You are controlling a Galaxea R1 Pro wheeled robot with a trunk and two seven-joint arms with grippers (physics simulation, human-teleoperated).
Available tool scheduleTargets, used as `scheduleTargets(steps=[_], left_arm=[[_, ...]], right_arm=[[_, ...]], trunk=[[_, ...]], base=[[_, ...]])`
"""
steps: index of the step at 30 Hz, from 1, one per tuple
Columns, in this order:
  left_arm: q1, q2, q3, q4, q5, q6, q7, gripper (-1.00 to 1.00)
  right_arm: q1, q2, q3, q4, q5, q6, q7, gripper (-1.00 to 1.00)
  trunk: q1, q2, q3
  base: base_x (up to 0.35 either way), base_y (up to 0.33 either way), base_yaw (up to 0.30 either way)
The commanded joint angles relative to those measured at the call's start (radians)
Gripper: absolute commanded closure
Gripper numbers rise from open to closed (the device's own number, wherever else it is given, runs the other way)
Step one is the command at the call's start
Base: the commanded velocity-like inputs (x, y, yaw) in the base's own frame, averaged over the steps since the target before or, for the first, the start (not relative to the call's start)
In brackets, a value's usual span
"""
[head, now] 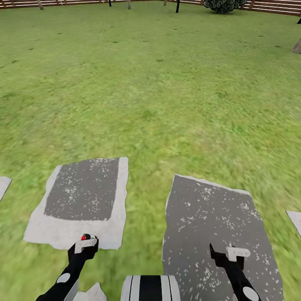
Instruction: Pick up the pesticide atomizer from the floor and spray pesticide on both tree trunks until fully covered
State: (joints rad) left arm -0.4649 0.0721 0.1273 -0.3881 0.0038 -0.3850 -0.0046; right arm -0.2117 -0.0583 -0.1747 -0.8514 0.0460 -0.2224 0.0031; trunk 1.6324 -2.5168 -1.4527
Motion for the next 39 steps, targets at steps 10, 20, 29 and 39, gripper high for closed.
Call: scheduleTargets(steps=[10, 20, 29, 39], left_arm=[[0.000, 0.000, 0.000, 0.000, 0.001, -0.001, 0.000, -1.00], [0.000, 0.000, 0.000, -0.001, 0.000, 0.000, 0.002, -1.00], [-0.001, -0.002, 0.000, -0.002, 0.000, 0.004, 0.006, 1.00], [-0.001, -0.002, 0.001, -0.003, 0.004, -0.001, 0.006, 1.00]], right_arm=[[0.000, 0.000, 0.000, 0.000, 0.000, 0.000, 0.000, -1.00], [0.000, 0.000, 0.000, 0.000, 0.000, 0.000, 0.000, -1.00], [0.000, 0.000, 0.000, 0.001, 0.000, 0.000, 0.000, -1.00], [0.000, 0.000, 0.000, 0.002, 0.000, 0.000, 0.000, -1.00]], trunk=[[0.000, 0.000, 0.000], [0.000, 0.000, 0.000], [0.000, 0.000, 0.000], [0.000, 0.000, 0.000]], base=[[0.036, 0.065, 0.000], [0.000, 0.000, 0.000], [0.000, 0.000, 0.000], [0.000, 0.000, 0.000]])
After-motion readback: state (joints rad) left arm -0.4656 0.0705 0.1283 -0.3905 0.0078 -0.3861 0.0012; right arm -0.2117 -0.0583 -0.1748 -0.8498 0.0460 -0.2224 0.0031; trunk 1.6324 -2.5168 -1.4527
